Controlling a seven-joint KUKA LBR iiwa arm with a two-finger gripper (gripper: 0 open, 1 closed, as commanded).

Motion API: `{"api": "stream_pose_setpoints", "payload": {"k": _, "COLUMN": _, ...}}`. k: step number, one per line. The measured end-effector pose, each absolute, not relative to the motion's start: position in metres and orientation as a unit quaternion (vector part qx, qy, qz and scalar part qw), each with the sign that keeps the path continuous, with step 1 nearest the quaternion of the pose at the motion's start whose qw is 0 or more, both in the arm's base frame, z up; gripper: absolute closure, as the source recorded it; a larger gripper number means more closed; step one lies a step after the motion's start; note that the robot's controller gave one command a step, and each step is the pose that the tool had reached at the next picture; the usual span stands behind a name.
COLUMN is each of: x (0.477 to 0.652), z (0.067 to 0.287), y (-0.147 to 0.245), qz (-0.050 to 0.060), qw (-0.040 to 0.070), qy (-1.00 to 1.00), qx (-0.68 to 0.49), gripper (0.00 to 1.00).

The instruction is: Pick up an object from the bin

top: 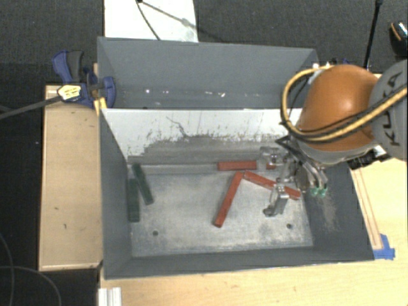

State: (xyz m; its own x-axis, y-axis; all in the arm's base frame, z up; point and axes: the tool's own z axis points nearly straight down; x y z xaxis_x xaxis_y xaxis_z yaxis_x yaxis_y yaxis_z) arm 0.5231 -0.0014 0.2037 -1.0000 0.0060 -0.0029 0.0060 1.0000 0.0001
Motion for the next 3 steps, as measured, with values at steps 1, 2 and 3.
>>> {"api": "stream_pose_setpoints", "payload": {"k": 1, "x": 0.547, "z": 0.132, "y": 0.072, "qz": 0.002, "qw": -0.002, "qy": 0.999, "qx": 0.032, "gripper": 0.00}}
{"api": "stream_pose_setpoints", "payload": {"k": 2, "x": 0.491, "z": 0.112, "y": 0.074, "qz": 0.000, "qw": -0.001, "qy": 0.992, "qx": -0.123, "gripper": 0.00}}
{"api": "stream_pose_setpoints", "payload": {"k": 3, "x": 0.482, "z": 0.171, "y": 0.100, "qz": 0.001, "qw": 0.004, "qy": 0.987, "qx": -0.158, "gripper": 0.00}}
